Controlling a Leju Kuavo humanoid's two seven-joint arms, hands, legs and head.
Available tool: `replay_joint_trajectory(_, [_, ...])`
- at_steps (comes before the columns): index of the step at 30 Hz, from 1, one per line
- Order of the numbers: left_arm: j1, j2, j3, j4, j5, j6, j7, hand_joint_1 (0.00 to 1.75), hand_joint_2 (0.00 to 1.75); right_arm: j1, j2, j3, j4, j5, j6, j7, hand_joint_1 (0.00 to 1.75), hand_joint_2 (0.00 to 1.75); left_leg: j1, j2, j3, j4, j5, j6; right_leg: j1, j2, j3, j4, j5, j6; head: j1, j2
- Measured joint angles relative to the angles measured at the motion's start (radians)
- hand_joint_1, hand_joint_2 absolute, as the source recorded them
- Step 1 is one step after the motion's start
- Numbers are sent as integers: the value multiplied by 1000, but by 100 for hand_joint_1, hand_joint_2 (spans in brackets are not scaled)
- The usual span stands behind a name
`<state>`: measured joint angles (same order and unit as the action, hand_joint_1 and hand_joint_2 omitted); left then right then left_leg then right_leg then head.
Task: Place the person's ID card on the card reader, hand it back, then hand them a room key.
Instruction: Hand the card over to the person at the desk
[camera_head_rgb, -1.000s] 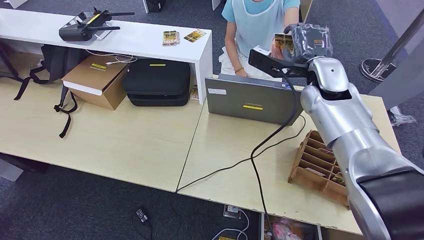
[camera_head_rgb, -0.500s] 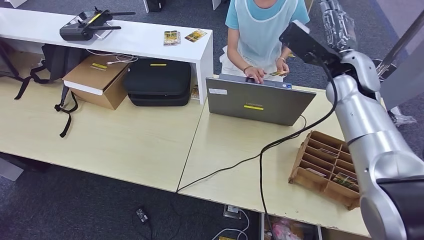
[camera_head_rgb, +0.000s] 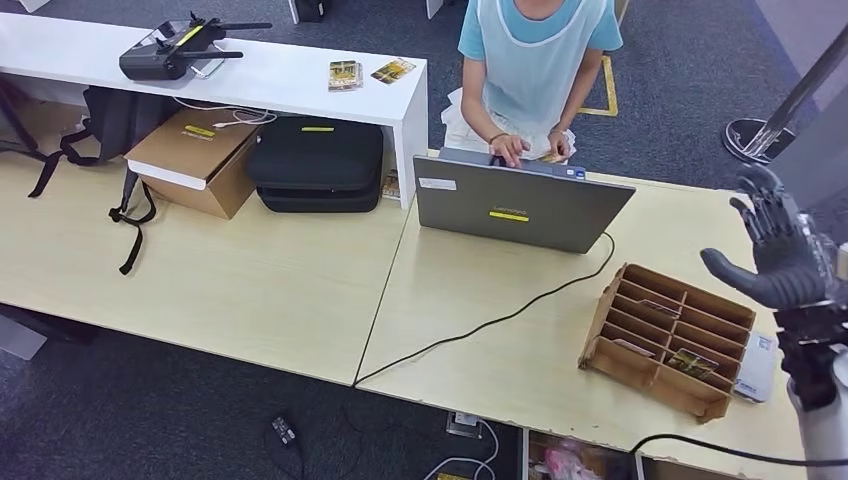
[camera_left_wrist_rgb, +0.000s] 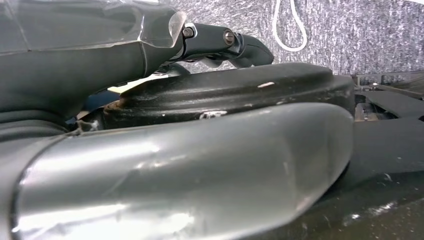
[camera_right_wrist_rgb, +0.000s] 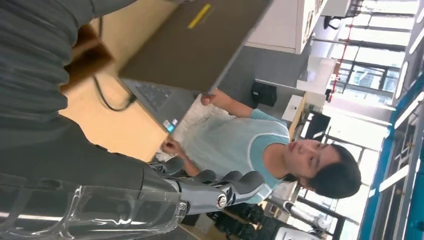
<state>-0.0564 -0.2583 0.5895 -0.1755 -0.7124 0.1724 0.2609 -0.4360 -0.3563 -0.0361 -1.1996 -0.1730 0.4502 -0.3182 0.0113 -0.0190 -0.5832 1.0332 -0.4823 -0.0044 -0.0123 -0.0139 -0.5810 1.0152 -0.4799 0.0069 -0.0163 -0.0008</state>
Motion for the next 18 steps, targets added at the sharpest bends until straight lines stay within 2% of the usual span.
replay_joint_trajectory(4, [0, -1, 11, 0, 0, 0, 0, 0, 0, 272, -6, -119, -225, -110, 20, 1, 0, 175, 0, 1, -1, -1, -2, 0, 0, 0, 0, 0, -2, -1, 0, 0])
replay_joint_trajectory(7, [0, -1, 18, 0, 0, 0, 0, 0, 0, 394, 5, -182, -331, -171, 24, -11, 0, 175, 0, 4, 0, -2, -3, -1, 0, 4, 0, 1, -3, -1, 0, 0])
replay_joint_trajectory(11, [-1, -1, 24, 0, -2, 0, 0, 0, 0, 459, 44, -217, -402, -220, -1, -25, 0, 175, 0, 8, 2, -2, -4, -1, 0, 8, 0, 1, -2, -2, 0, 0])
replay_joint_trajectory(18, [-1, 0, 24, 0, -7, 0, 0, 0, 0, 515, 106, -211, -457, -186, -66, -43, 0, 175, 0, 8, 3, -2, -3, -1, 0, 8, 1, 1, -2, -2, 0, 0])
